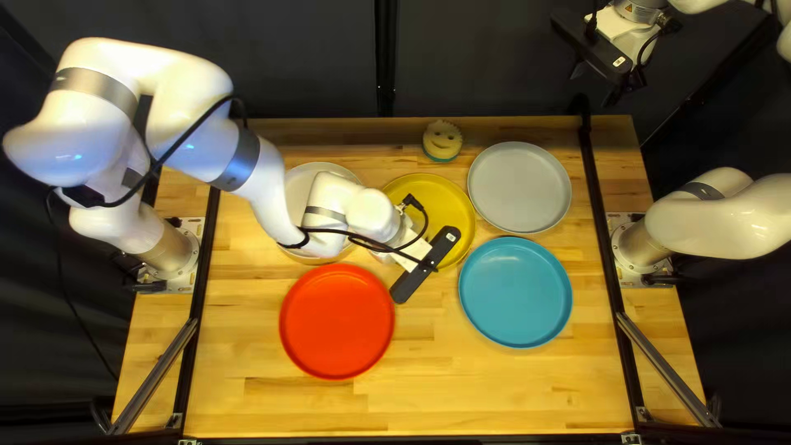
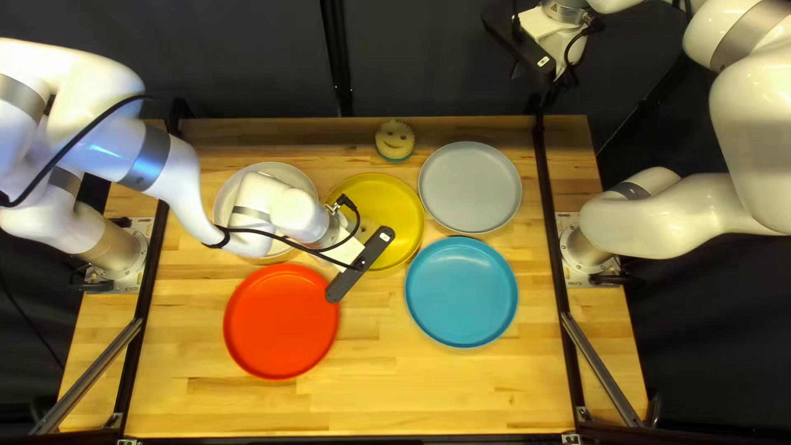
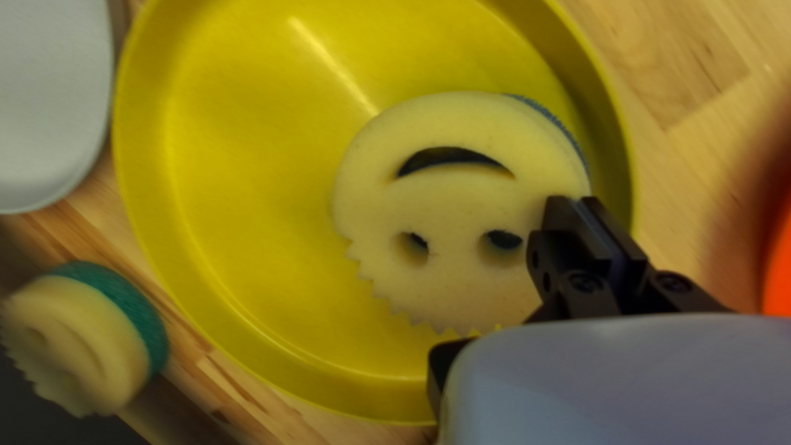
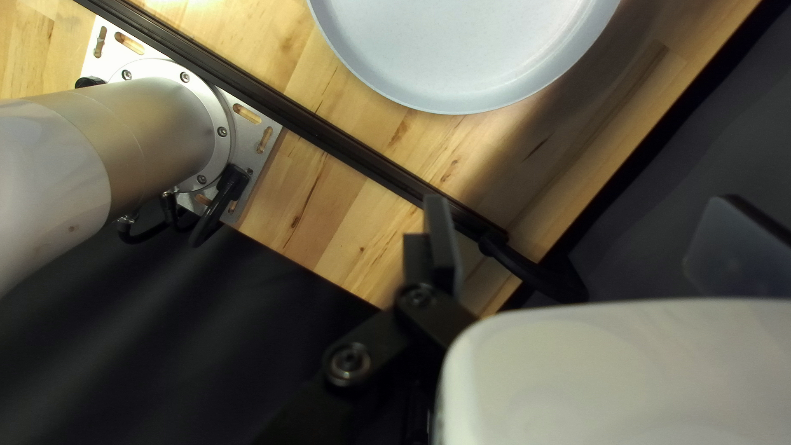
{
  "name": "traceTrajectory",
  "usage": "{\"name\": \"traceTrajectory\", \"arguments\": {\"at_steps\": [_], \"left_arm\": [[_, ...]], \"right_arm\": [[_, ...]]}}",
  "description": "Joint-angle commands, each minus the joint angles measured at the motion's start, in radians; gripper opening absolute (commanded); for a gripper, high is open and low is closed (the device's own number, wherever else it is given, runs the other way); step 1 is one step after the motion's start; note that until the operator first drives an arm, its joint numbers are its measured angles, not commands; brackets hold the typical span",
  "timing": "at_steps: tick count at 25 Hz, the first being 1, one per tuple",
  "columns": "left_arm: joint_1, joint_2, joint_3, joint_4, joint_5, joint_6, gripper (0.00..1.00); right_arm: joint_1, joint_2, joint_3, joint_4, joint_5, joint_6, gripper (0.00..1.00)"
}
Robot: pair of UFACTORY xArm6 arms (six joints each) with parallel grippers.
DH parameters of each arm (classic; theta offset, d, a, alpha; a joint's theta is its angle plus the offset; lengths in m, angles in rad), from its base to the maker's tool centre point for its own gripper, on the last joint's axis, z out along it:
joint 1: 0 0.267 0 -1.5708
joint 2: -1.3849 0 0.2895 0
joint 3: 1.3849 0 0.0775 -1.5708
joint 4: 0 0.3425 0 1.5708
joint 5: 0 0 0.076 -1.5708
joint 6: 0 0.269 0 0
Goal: Pick up sponge and scrub the plate
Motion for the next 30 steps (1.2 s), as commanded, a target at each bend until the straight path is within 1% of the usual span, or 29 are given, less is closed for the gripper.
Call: {"name": "traceTrajectory", "arguments": {"at_steps": [1, 2, 4, 7, 9, 13, 16, 18, 22, 26, 30], "left_arm": [[0.010, 0.075, -0.086, -0.016, -0.001, 0.035, 0.00], [0.011, 0.079, -0.090, -0.018, -0.003, 0.038, 0.00], [0.013, 0.065, -0.068, -0.020, -0.013, 0.043, 0.00], [0.022, 0.021, 0.000, -0.019, -0.033, 0.042, 0.00], [0.027, -0.027, 0.069, -0.013, -0.046, 0.029, 0.00], [0.041, -0.096, 0.165, -0.009, -0.058, 0.015, 0.00], [0.046, -0.125, 0.215, -0.008, -0.065, 0.002, 0.00], [0.046, -0.131, 0.225, -0.010, -0.063, -0.003, 0.00], [0.048, -0.113, 0.197, -0.018, -0.050, 0.002, 0.00], [0.051, -0.043, 0.101, -0.030, -0.036, 0.024, 0.00], [0.071, 0.007, 0.038, -0.047, -0.039, 0.058, 0.00]], "right_arm": [[0.000, 0.000, 0.000, 0.000, 0.000, 0.000, 1.00], [0.000, 0.000, 0.000, 0.000, 0.000, 0.000, 1.00], [0.000, 0.000, 0.000, 0.000, 0.000, 0.000, 1.00], [0.000, 0.000, 0.000, 0.000, 0.000, 0.000, 1.00], [0.000, 0.000, 0.000, 0.000, 0.000, 0.000, 1.00], [0.000, 0.000, 0.000, 0.000, 0.000, 0.000, 1.00], [0.000, 0.000, 0.000, 0.000, 0.000, 0.000, 1.00], [0.000, 0.000, 0.000, 0.000, 0.000, 0.000, 1.00], [0.000, 0.000, 0.000, 0.000, 0.000, 0.000, 1.00], [0.000, 0.000, 0.000, 0.000, 0.000, 0.000, 1.00], [0.000, 0.000, 0.000, 0.000, 0.000, 0.000, 1.00]]}}
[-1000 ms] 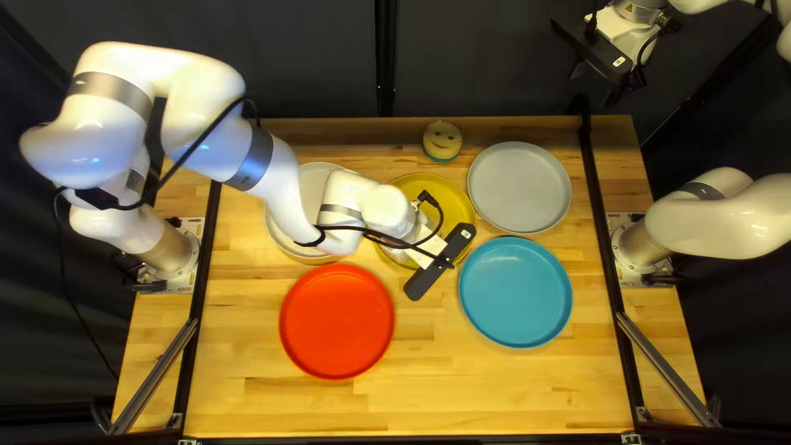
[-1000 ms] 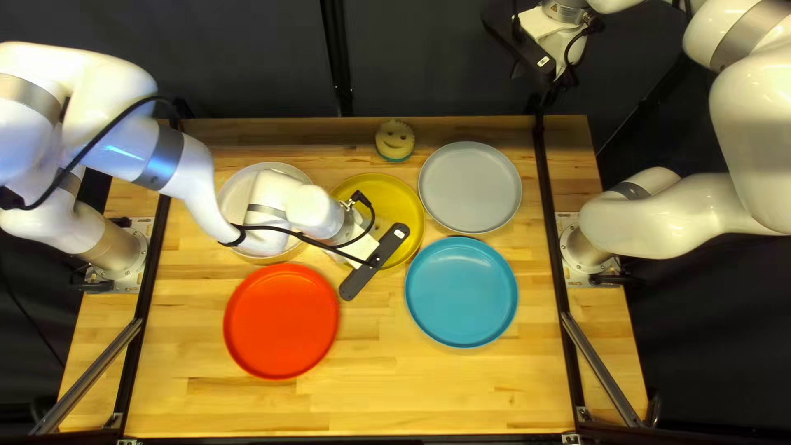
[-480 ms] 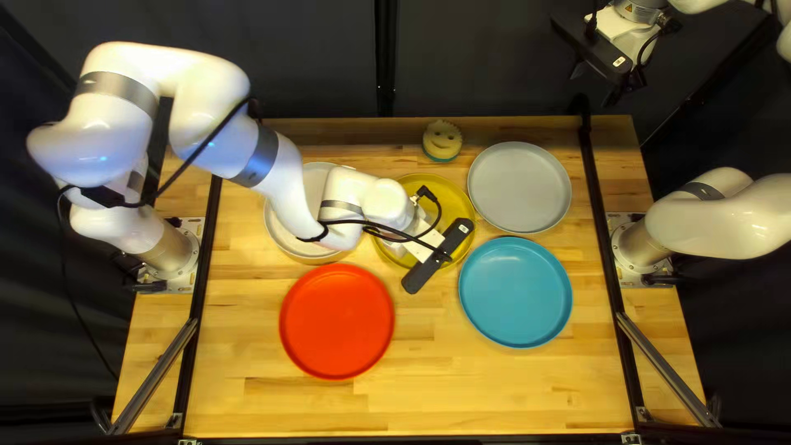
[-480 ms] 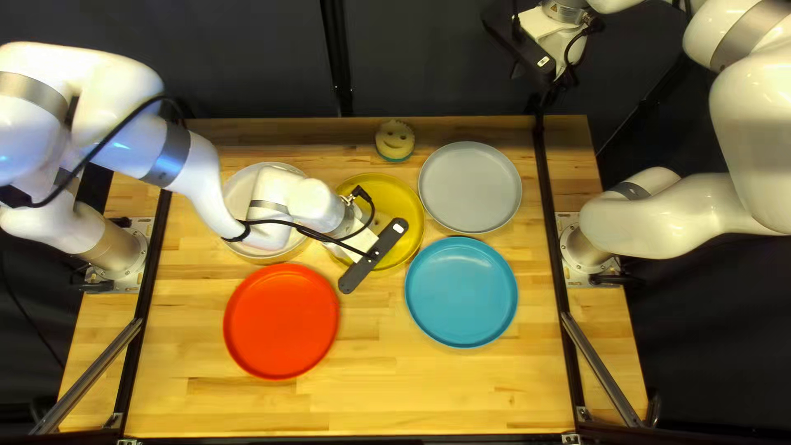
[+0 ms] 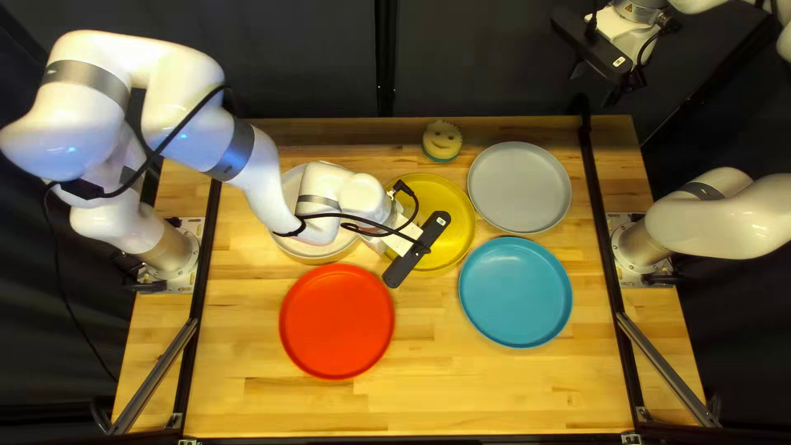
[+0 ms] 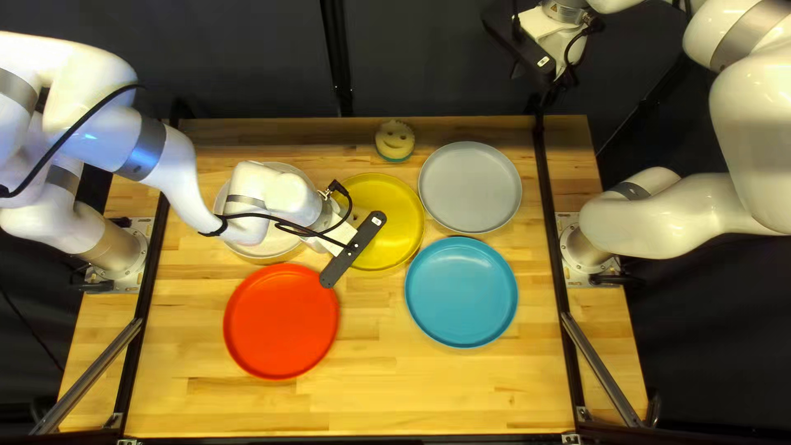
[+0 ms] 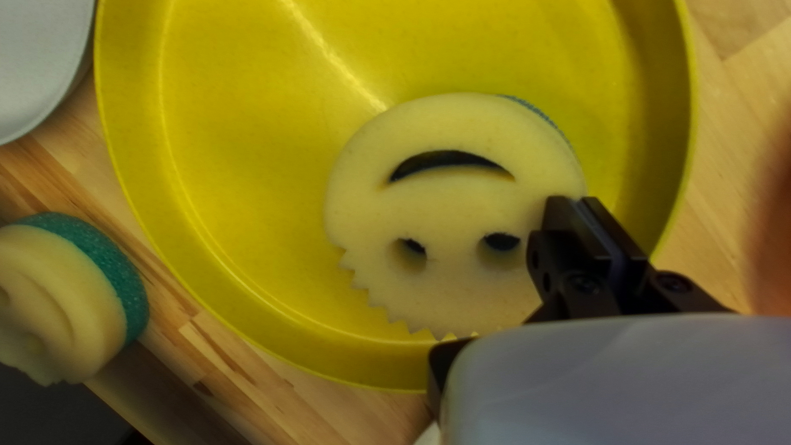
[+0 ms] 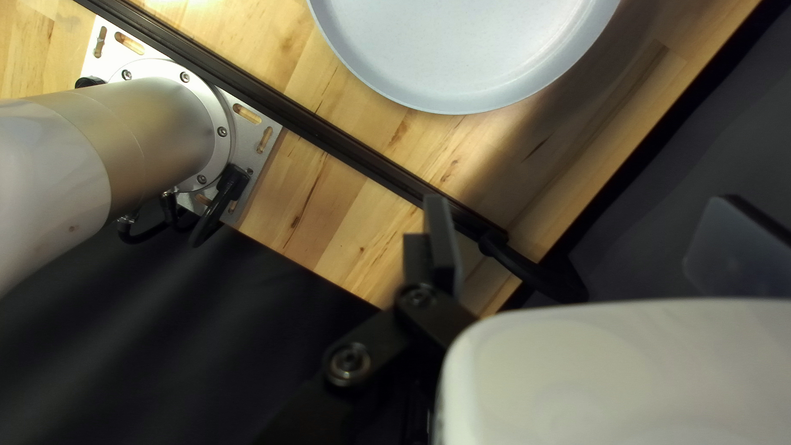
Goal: Pick up sponge and scrub the plate
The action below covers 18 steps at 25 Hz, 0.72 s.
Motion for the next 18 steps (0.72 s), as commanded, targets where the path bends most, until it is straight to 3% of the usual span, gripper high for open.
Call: {"name": "traceTrajectory", "arguments": {"at_steps": [1, 9, 18], "left_arm": [[0.022, 0.050, -0.065, -0.023, 0.001, 0.040, 0.00], [0.060, 0.132, -0.159, -0.083, -0.001, 0.132, 0.00], [0.091, 0.000, 0.026, -0.090, -0.034, 0.133, 0.00]], "right_arm": [[0.000, 0.000, 0.000, 0.000, 0.000, 0.000, 1.00], [0.000, 0.000, 0.000, 0.000, 0.000, 0.000, 1.00], [0.000, 0.000, 0.000, 0.000, 0.000, 0.000, 1.00]]}}
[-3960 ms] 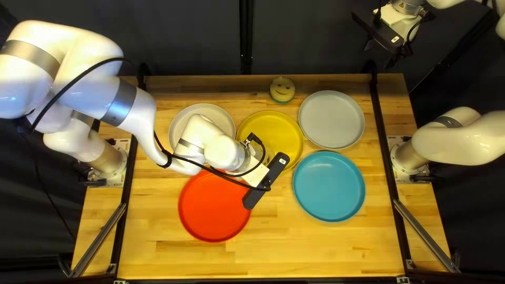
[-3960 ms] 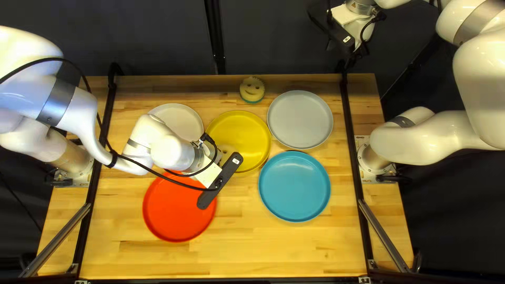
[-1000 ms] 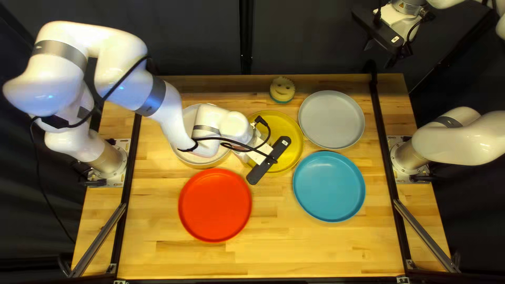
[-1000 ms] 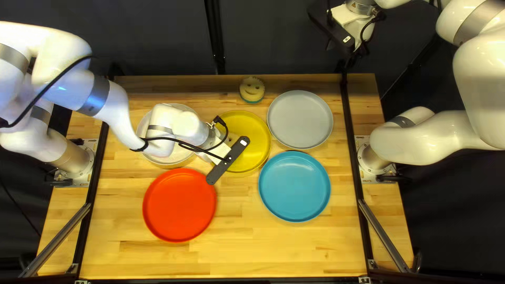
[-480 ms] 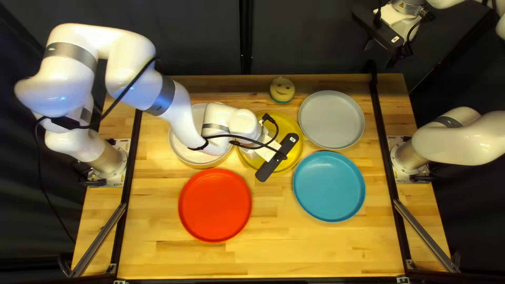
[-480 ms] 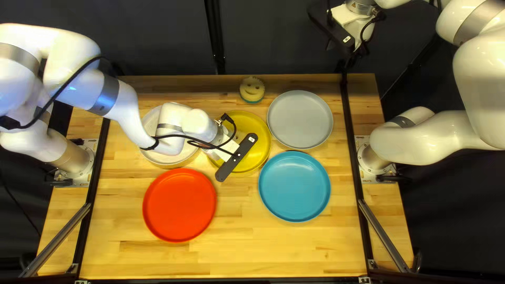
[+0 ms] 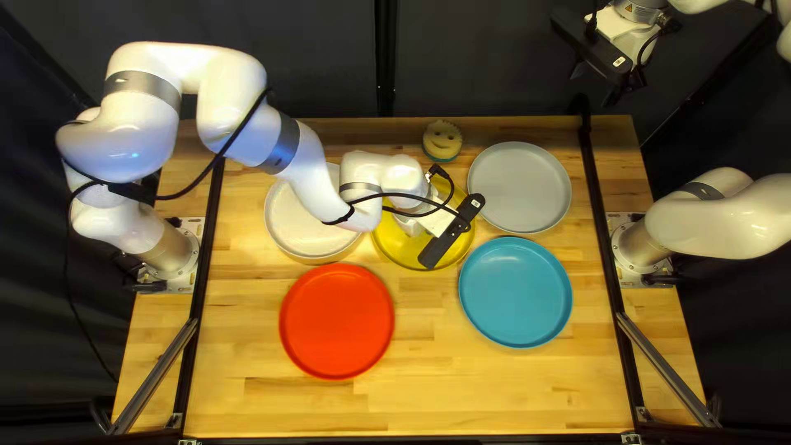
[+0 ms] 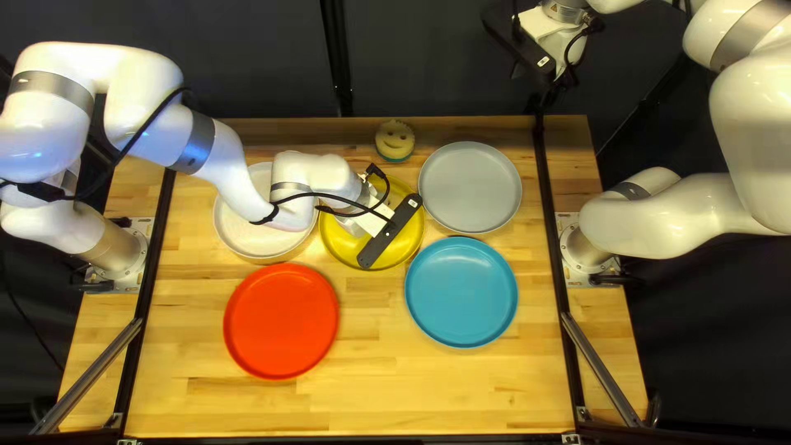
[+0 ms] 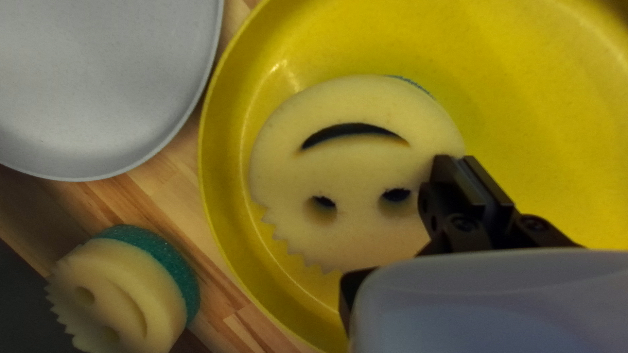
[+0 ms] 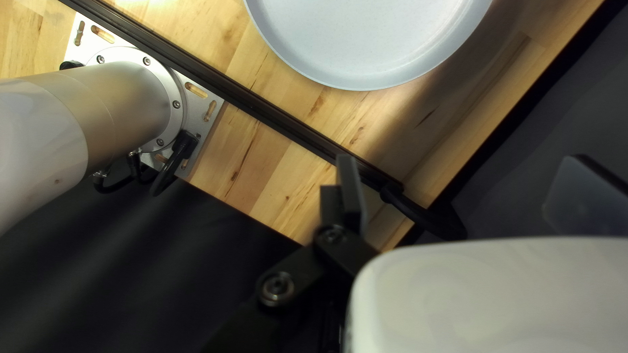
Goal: Pick up sponge and scrub the plate
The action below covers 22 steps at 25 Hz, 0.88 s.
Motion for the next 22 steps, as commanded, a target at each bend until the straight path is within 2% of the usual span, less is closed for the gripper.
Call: {"name": "traceTrajectory", "arguments": {"at_steps": [1, 4, 7, 11, 13, 18, 22], "left_arm": [[0.018, -0.069, 0.084, -0.001, -0.006, -0.004, 0.00], [0.034, -0.098, 0.116, -0.004, 0.000, 0.002, 0.00], [0.049, -0.100, 0.108, -0.010, 0.019, 0.013, 0.00], [0.060, -0.061, 0.044, -0.022, 0.049, 0.036, 0.00], [0.061, -0.014, -0.025, -0.031, 0.070, 0.052, 0.00], [0.057, 0.052, -0.129, -0.045, 0.101, 0.076, 0.00], [0.054, 0.064, -0.154, -0.045, 0.110, 0.084, 0.00]], "right_arm": [[0.000, 0.000, 0.000, 0.000, 0.000, 0.000, 1.00], [0.000, 0.000, 0.000, 0.000, 0.000, 0.000, 1.00], [0.000, 0.000, 0.000, 0.000, 0.000, 0.000, 1.00], [0.000, 0.000, 0.000, 0.000, 0.000, 0.000, 1.00], [0.000, 0.000, 0.000, 0.000, 0.000, 0.000, 1.00], [0.000, 0.000, 0.000, 0.000, 0.000, 0.000, 1.00], [0.000, 0.000, 0.000, 0.000, 0.000, 0.000, 1.00]]}}
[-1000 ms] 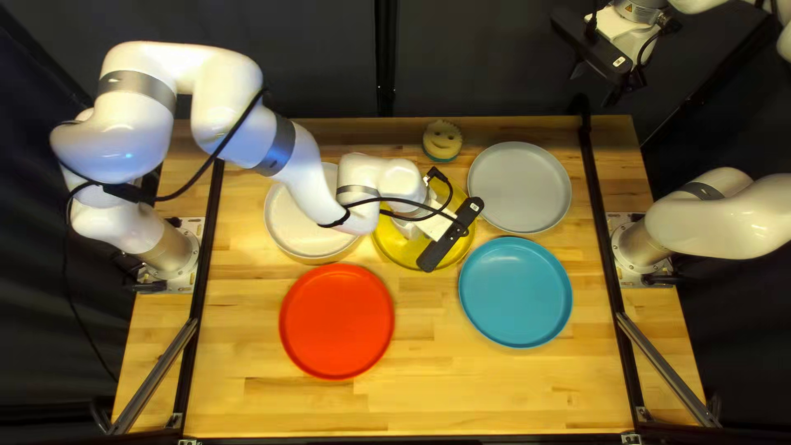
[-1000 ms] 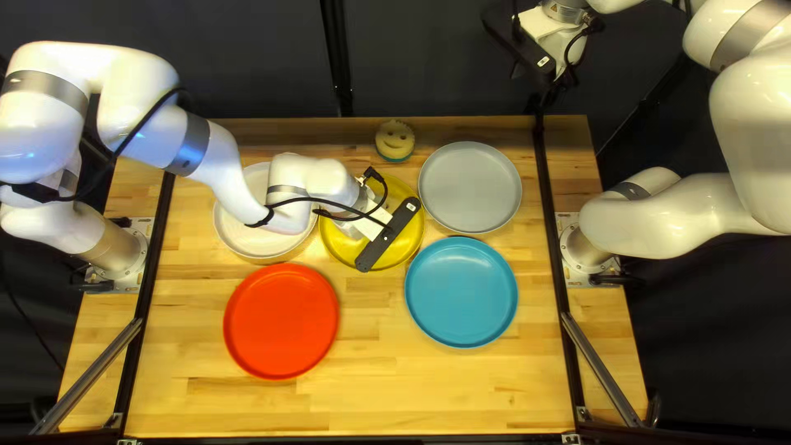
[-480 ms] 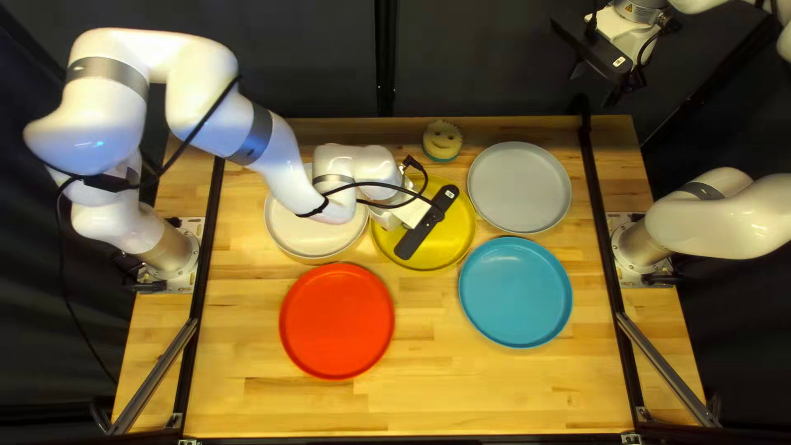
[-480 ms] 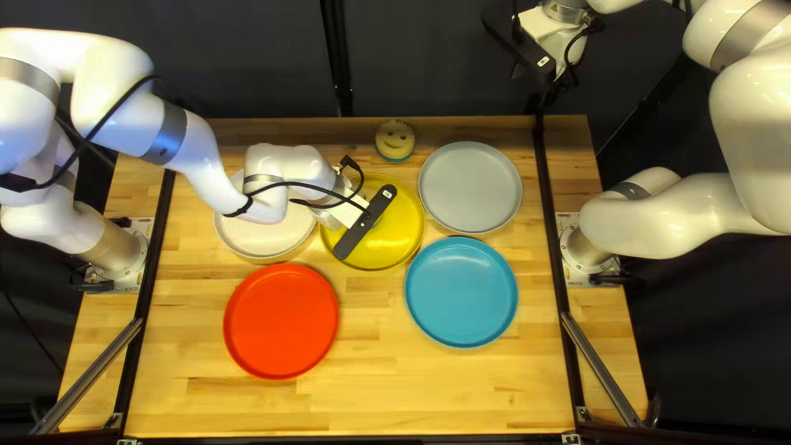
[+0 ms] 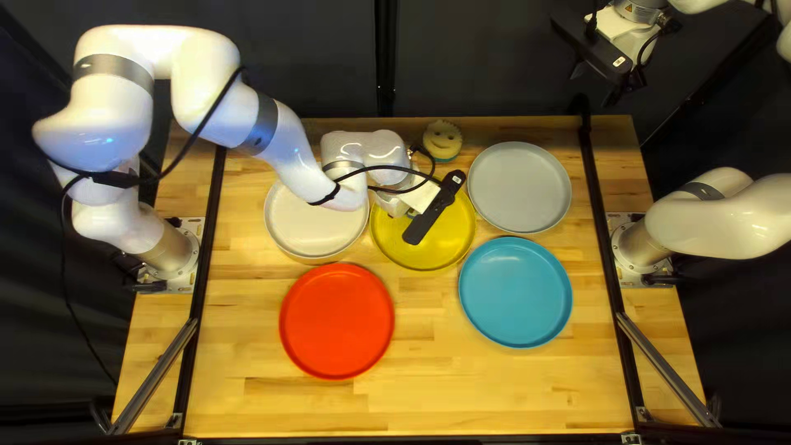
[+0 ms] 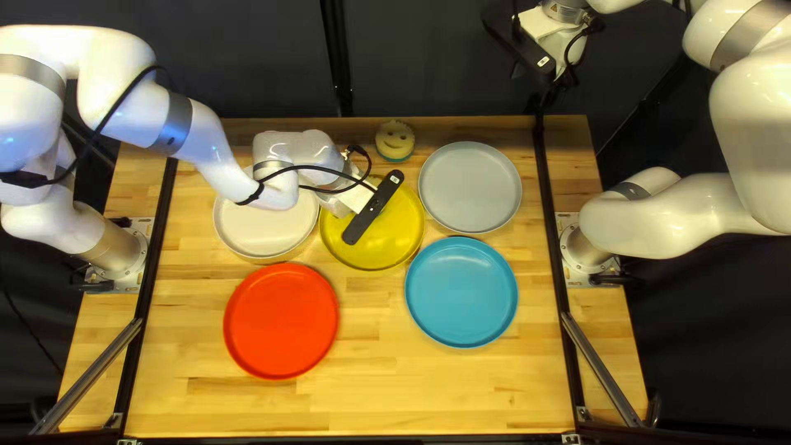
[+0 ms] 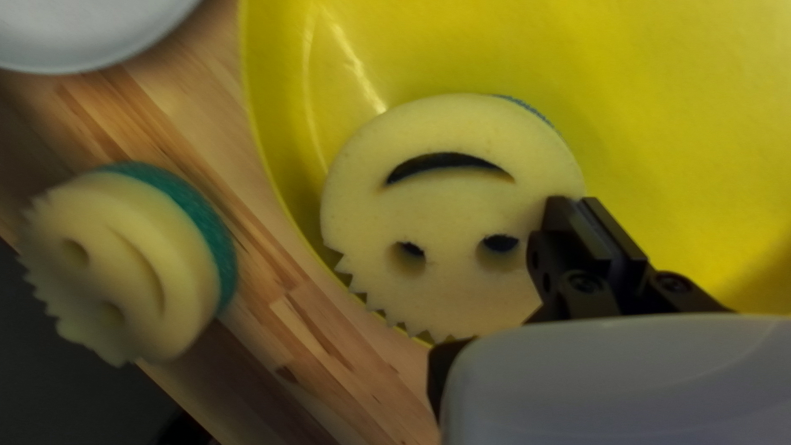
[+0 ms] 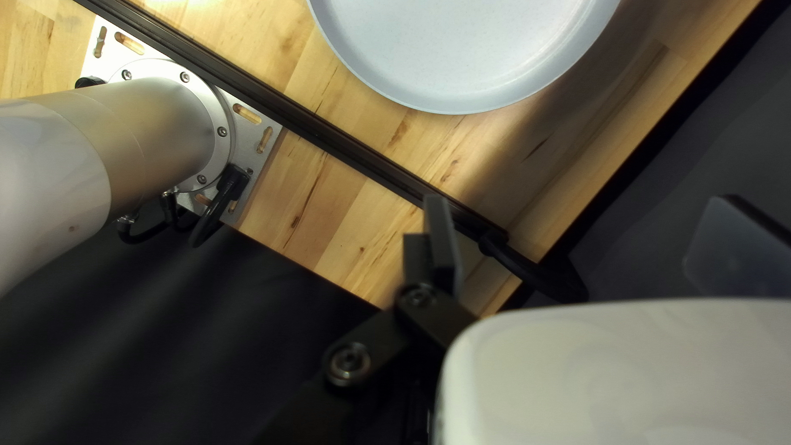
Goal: Pick up sponge and scrub the plate
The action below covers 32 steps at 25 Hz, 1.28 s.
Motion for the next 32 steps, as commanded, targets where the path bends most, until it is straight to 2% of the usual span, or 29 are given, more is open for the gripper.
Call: {"name": "traceTrajectory", "arguments": {"at_steps": [1, 10, 16, 19, 26, 32], "left_arm": [[-0.001, 0.007, -0.011, -0.002, 0.004, 0.010, 0.00], [0.007, -0.118, 0.185, 0.001, -0.052, -0.008, 0.00], [0.002, -0.173, 0.260, 0.008, -0.065, -0.036, 0.00], [-0.007, -0.132, 0.207, 0.003, -0.055, -0.036, 0.00], [-0.047, 0.005, 0.009, 0.003, -0.013, -0.033, 0.00], [-0.062, 0.046, -0.051, 0.001, -0.004, -0.014, 0.00]], "right_arm": [[0.000, 0.000, 0.000, 0.000, 0.000, 0.000, 1.00], [0.000, 0.000, 0.000, 0.000, 0.000, 0.000, 1.00], [0.000, 0.000, 0.000, 0.000, 0.000, 0.000, 1.00], [0.000, 0.000, 0.000, 0.000, 0.000, 0.000, 1.00], [0.000, 0.000, 0.000, 0.000, 0.000, 0.000, 1.00], [0.000, 0.000, 0.000, 0.000, 0.000, 0.000, 1.00]]}}
